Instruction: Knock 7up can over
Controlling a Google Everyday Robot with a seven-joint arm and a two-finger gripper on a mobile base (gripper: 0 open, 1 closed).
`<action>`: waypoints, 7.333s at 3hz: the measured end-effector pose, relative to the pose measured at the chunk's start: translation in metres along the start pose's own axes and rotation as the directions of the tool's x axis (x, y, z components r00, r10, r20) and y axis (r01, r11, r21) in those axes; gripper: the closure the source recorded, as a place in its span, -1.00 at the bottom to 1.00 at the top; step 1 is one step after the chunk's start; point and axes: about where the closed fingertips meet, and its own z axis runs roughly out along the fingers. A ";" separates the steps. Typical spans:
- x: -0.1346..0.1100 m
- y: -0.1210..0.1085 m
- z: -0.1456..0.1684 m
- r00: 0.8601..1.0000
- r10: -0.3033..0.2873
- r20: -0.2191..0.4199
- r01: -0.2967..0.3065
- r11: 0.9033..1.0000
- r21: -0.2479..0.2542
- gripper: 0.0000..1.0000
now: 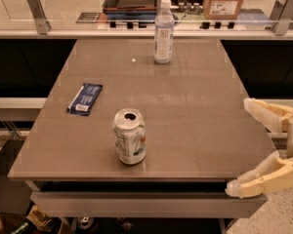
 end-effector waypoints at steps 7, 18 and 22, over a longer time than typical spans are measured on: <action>-0.015 0.042 0.153 0.982 -0.062 0.178 0.092 0.981 -0.169 -1.00; -0.034 -0.015 0.192 0.831 -0.556 0.018 0.551 0.820 -0.154 1.00; -0.024 -0.024 0.179 0.618 -0.785 -0.044 0.756 0.608 -0.243 1.00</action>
Offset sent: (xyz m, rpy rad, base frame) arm 0.0009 0.0910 -0.0228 0.1085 -0.0407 0.1721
